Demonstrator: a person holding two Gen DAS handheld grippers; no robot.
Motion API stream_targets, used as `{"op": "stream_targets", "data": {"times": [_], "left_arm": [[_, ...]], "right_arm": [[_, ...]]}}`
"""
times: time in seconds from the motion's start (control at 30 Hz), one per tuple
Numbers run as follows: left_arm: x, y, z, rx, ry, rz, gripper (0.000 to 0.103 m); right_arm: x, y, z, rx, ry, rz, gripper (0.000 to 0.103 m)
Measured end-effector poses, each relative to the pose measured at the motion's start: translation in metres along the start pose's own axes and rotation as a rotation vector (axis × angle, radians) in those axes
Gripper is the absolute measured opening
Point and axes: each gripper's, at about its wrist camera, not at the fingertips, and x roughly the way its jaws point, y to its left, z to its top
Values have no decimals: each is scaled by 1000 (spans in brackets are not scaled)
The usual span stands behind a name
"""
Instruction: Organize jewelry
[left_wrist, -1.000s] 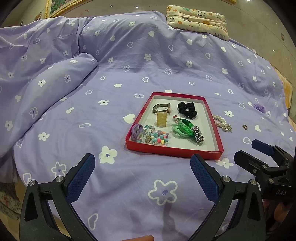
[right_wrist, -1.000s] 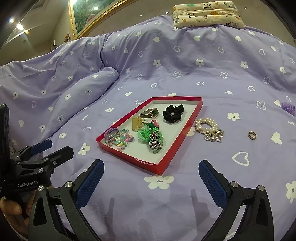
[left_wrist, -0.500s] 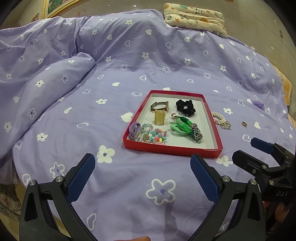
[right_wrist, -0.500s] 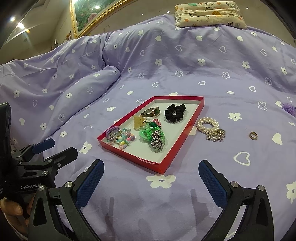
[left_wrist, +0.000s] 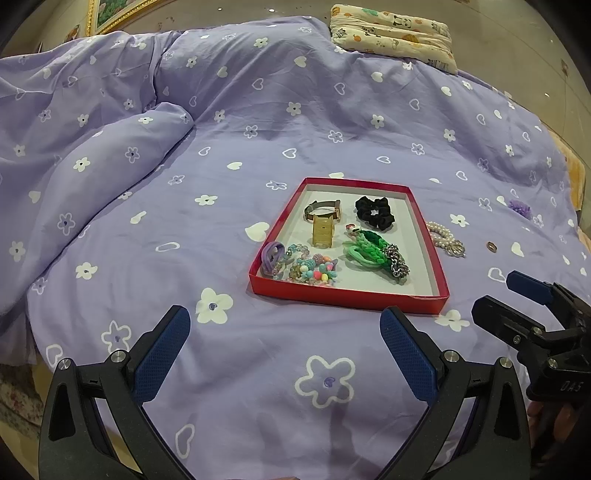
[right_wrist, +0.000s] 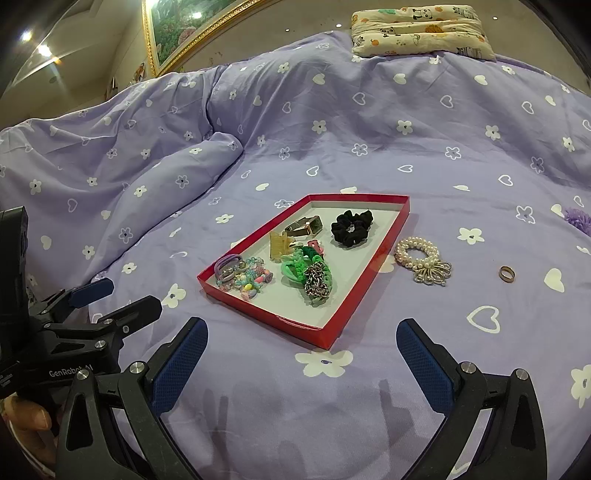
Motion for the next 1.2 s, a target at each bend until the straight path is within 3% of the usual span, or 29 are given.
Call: {"op": "stream_targets", "data": {"times": [1.2], "left_arm": [[2,3,-1,10,3,15,103]], "right_arm": [[2,5,-1,-10,11,6,103]]}}
